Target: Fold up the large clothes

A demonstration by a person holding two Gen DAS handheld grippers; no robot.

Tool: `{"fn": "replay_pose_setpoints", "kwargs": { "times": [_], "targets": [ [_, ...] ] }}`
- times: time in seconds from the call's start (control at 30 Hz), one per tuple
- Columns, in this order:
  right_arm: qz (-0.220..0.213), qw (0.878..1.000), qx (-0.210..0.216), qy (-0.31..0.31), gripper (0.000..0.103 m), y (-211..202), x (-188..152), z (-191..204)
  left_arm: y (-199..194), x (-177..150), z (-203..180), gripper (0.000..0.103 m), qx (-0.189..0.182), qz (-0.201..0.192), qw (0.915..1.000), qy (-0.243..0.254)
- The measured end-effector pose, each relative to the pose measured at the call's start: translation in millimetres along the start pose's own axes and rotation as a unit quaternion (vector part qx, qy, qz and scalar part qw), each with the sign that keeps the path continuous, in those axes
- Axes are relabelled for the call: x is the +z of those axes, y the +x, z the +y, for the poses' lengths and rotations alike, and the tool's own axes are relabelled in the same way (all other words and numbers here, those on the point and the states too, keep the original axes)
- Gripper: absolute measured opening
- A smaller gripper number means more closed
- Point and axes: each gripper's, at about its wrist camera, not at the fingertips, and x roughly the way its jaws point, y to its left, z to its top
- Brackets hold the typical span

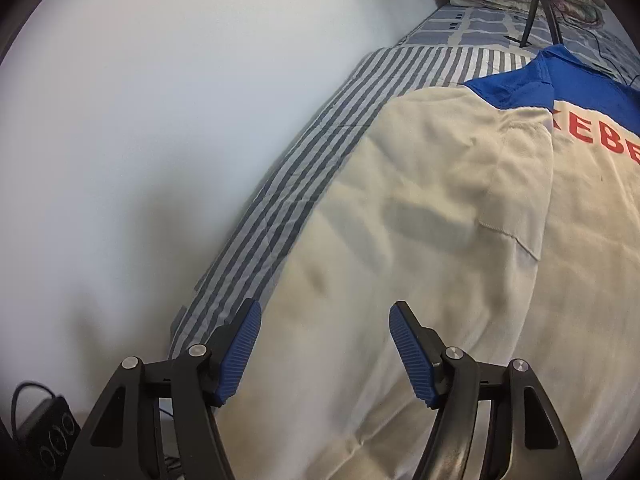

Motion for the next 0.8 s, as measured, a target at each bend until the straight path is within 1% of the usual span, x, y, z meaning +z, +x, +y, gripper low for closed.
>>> {"fn": "replay_pose_setpoints", "kwargs": {
  "times": [0.1,0.17,0.23,0.33,0.4,0.43,0.47,0.5,0.53,0.57,0.63,0.8],
  "targets": [
    [0.012,1.0,-0.026,-0.012,0.07,21.2,19.0,15.1,3.0,0.9,-4.5,0.016,-0.001,0.003,1.0,0.005],
    [0.026,0.999,-0.04,-0.026,0.072,35.9,26.7,25.7,6.3,1.6,-9.0,0.016,-0.001,0.004,1.0,0.007],
    [0.039,0.996,-0.071,-0.042,0.073,51.7,31.9,33.8,7.6,0.6,-11.5,0.016,-0.002,0.006,1.0,0.008],
    [0.06,0.987,-0.13,-0.071,0.071,68.6,32.0,41.9,8.8,-0.8,-13.9,0.015,-0.004,0.009,0.9999,0.011],
    [0.071,0.982,-0.151,-0.09,0.051,74.8,29.3,43.6,10.3,-0.5,-15.3,0.015,-0.005,0.01,0.9999,0.013],
    [0.073,0.98,-0.158,-0.094,0.027,75.4,25.5,42.5,10.9,-0.5,-16.3,0.015,-0.006,0.011,0.9998,0.013],
    [0.072,0.98,-0.16,-0.096,0.02,73.3,22.5,39.8,11.5,-0.3,-17.5,0.015,-0.007,0.012,0.9998,0.013],
    [0.067,0.98,-0.158,-0.095,0.017,70.6,21.0,36.9,12.0,-0.3,-19.0,0.015,-0.008,0.012,0.9998,0.014],
    [0.063,0.981,-0.157,-0.092,0.009,67.4,19.9,34.0,12.9,0.0,-20.9,0.015,-0.01,0.013,0.9998,0.015],
    [0.057,0.983,-0.152,-0.084,0.005,61.6,19.0,28.5,13.5,0.4,-21.7,0.015,-0.012,0.013,0.9997,0.016],
    [0.045,0.988,-0.134,-0.066,0.003,50.6,19.0,17.5,14.6,-0.2,-28.2,0.015,-0.014,0.013,0.9995,0.024],
    [0.01,0.994,-0.104,-0.03,0.003,15.5,15.9,-8.1,20.4,-5.8,-52.5,0.015,-0.015,0.014,0.9978,0.063]
  ]
}}
